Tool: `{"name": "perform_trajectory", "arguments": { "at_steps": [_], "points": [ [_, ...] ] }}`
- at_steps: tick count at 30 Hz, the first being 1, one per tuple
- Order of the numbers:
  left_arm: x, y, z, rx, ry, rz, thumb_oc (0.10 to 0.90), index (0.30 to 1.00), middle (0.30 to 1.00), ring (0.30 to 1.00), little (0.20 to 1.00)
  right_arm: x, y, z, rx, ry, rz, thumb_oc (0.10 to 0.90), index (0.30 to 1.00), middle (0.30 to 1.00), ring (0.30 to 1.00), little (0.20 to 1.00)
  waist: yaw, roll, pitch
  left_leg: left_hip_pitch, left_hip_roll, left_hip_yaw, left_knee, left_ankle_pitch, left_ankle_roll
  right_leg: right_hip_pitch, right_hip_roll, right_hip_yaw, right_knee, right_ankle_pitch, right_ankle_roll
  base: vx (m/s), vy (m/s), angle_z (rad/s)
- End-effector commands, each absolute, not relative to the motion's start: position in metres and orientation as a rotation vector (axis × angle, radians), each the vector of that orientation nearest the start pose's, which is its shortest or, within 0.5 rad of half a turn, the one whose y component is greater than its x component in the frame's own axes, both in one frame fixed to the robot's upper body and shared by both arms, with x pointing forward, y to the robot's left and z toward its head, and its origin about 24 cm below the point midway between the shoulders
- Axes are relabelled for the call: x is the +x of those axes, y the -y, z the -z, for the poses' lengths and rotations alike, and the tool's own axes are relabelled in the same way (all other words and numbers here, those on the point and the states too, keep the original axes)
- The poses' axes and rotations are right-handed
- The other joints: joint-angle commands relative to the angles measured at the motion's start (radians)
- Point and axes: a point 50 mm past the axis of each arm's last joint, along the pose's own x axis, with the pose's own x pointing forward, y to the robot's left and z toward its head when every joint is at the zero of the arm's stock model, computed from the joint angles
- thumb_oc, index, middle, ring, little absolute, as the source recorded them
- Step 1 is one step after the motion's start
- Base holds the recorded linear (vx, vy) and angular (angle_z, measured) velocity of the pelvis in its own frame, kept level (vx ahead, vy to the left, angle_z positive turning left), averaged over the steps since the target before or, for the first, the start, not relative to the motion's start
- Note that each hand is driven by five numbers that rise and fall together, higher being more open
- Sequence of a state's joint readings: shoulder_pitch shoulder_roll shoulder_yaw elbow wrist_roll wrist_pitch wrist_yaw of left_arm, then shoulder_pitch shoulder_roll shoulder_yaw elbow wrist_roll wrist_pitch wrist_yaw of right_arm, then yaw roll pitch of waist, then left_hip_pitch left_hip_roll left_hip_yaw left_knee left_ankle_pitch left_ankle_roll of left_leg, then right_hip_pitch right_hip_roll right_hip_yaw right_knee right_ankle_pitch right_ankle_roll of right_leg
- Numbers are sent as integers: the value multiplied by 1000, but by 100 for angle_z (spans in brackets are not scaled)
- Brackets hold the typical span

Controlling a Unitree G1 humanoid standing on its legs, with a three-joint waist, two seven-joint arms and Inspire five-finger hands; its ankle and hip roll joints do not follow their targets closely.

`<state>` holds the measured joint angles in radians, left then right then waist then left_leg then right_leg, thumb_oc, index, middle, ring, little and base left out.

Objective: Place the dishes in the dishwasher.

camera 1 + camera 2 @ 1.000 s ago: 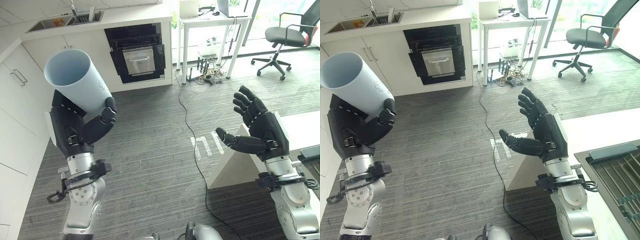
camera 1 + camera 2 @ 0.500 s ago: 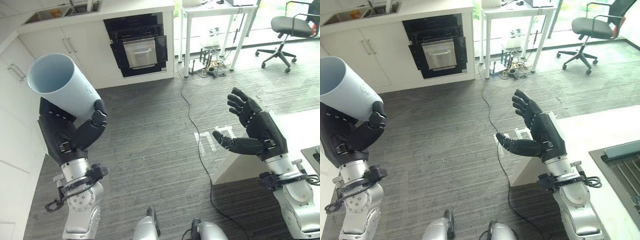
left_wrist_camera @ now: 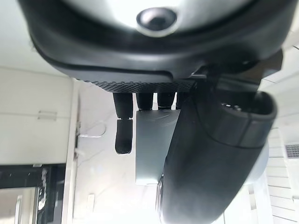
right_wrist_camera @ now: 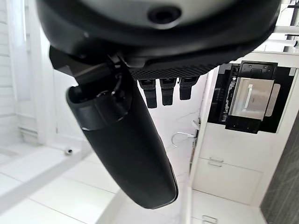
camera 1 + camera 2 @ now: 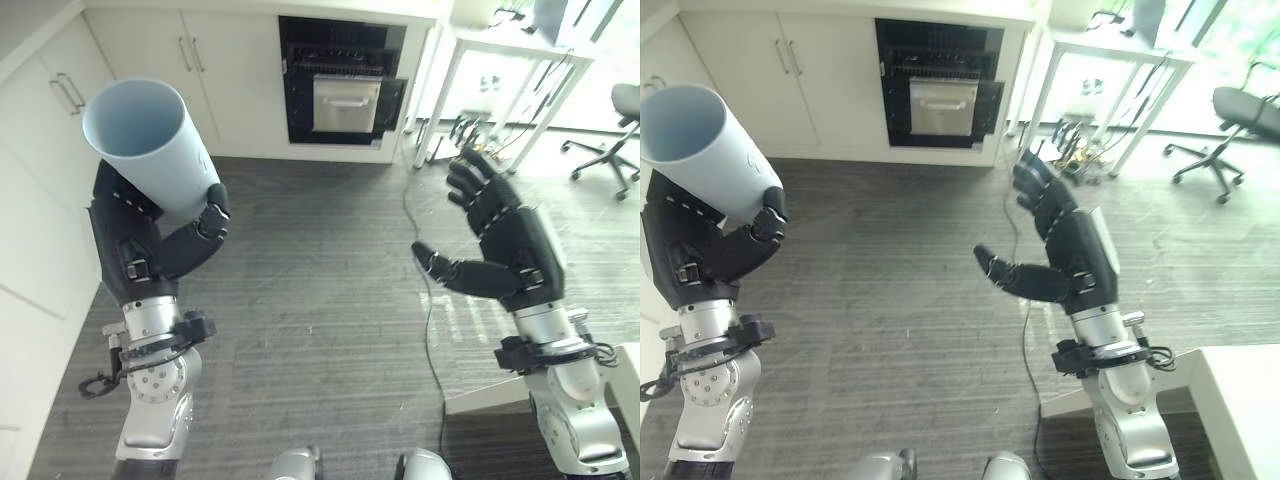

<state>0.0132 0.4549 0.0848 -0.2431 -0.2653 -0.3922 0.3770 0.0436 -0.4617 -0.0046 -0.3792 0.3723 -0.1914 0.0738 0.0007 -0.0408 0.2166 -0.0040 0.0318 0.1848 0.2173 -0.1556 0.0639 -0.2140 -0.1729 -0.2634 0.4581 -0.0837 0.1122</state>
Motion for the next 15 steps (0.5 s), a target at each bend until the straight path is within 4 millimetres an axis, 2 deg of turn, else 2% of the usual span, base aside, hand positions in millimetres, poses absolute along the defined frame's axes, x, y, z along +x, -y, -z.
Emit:
{"name": "perform_trajectory", "arguments": {
  "at_steps": [1, 2, 5, 10, 15],
  "points": [
    [219, -231, -204, 98, 938, -264, 400, 300, 300, 300, 300, 221, 200, -189, -131, 719, -240, 800, 900, 900, 900, 900, -10, 0, -10, -131, -18, -97, 83, -57, -77, 71, 51, 15, -158, -23, 24, 393, -262, 27],
    [217, -230, -200, 87, 924, -255, 400, 300, 300, 300, 300, 219, 199, -187, -126, 713, -231, 800, 900, 900, 900, 900, -34, -16, -2, -96, -40, -90, 83, -87, -65, -54, 34, 86, -158, 25, 53, 398, -247, -4],
    [214, -227, -196, 99, 920, -244, 400, 300, 300, 300, 300, 215, 197, -184, -120, 712, -222, 800, 900, 900, 900, 900, -54, -10, 2, -52, -51, -108, 83, -115, -50, -132, 34, 133, -158, 36, 60, 433, -303, -3],
    [215, -229, -195, 68, 912, -252, 400, 300, 300, 300, 300, 218, 196, -188, -130, 720, -209, 800, 900, 900, 900, 900, -58, -12, -29, 3, -47, -80, 83, -167, -41, -78, 25, 99, -158, 51, 59, 301, -293, 20],
    [214, -226, -196, 55, 922, -258, 400, 300, 300, 300, 300, 225, 193, -193, -176, 713, -206, 800, 900, 900, 900, 900, -58, 6, -69, 78, -49, -85, 83, -180, -64, -26, 40, 78, -158, 16, 18, 277, -214, -2]
  ]
}}
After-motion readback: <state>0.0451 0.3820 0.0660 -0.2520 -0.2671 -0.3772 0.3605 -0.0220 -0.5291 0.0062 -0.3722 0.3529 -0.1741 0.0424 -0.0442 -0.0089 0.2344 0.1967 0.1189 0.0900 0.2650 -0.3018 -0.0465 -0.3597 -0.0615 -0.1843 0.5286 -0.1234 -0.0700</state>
